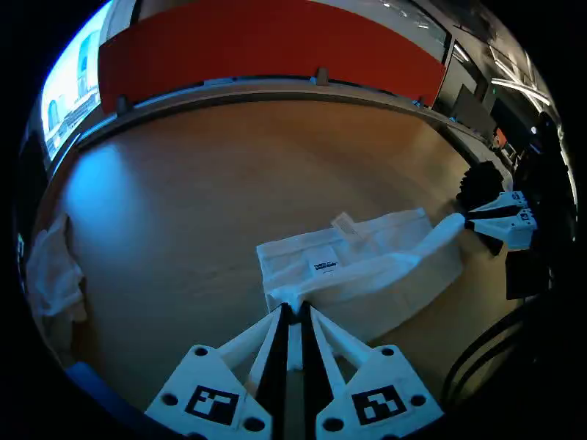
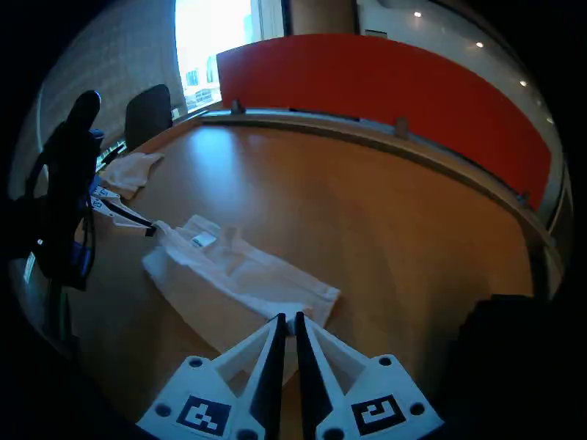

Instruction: Fold towel

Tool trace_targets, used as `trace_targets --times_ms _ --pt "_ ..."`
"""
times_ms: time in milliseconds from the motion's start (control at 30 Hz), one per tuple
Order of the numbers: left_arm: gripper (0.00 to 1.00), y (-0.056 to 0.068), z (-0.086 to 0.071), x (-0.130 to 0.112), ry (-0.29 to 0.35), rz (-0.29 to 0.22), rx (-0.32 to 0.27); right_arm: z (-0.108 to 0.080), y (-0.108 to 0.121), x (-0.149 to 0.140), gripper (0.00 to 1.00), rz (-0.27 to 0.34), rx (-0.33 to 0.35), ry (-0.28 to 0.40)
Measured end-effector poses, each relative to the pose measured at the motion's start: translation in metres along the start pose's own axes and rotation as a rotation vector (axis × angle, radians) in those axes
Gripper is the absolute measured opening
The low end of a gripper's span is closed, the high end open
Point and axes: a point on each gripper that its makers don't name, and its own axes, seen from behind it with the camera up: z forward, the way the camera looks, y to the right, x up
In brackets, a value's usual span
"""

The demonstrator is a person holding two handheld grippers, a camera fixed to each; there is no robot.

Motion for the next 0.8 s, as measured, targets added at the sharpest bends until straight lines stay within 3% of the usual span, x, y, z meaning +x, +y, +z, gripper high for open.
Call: trace_targets --times_ms 500,800 --pt "0.13 -0.013 0.026 0.008 -0.024 -0.031 0.032 0.034 0.014 -0.009 0.14 0.02 -0.049 -0.03" --pt "0.24 -0.019 0.035 0.015 -0.03 -0.021 0.06 0.042 0.025 -0.011 0.35 0.035 -0.084 -0.042"
